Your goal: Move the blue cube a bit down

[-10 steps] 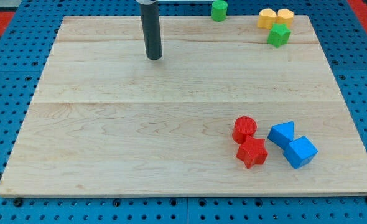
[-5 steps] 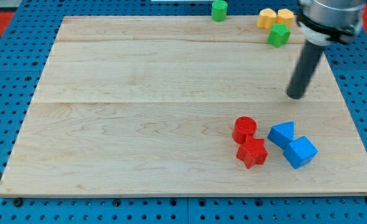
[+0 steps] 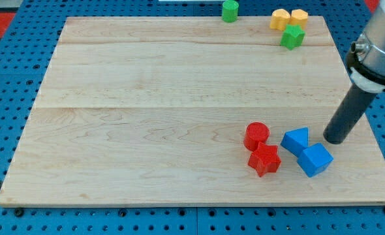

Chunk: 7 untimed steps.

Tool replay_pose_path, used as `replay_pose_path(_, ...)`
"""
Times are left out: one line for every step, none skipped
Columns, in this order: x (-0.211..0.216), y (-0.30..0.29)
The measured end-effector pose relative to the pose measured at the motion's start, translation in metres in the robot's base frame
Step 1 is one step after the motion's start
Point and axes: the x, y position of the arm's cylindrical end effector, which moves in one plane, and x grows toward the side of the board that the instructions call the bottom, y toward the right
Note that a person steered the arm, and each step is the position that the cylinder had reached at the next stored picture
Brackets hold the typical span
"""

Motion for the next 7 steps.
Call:
replay_pose_path(0.000, -0.007)
replay_pose_path(0.002, -0.010)
replay_pose_path(0.002, -0.014)
replay_pose_path(0.002, -0.018)
replay_pose_path(0.002, -0.018)
replay_pose_path(0.005, -0.020)
replay_pose_path(0.007, -0.020)
